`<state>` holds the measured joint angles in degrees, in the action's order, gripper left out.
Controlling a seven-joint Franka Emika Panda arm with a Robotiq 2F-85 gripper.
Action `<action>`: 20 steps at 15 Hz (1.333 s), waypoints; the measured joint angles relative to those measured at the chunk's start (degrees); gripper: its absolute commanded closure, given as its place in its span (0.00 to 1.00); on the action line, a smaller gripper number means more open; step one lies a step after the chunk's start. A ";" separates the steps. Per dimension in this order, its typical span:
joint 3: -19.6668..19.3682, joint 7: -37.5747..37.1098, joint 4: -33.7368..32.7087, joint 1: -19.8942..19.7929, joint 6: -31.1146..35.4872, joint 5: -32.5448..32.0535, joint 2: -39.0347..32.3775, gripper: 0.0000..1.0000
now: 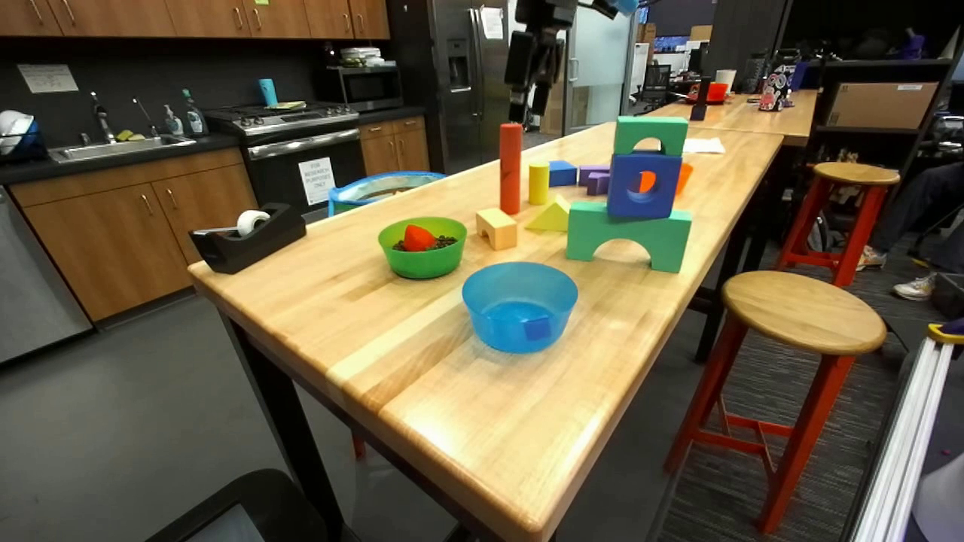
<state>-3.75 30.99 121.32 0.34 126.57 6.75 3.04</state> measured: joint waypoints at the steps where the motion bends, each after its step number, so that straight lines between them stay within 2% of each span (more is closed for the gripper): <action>1: -0.13 0.30 0.42 -0.38 0.03 -0.01 -0.02 0.00; 5: -0.52 2.17 2.56 -1.49 0.36 -1.10 -0.57 0.00; 12: -0.66 3.14 5.16 -2.57 5.79 -9.86 -2.95 0.00; 20: 0.04 4.00 6.46 -2.47 8.48 -11.34 -4.50 0.00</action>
<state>-3.71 34.99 127.78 -2.13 135.06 -4.59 -1.46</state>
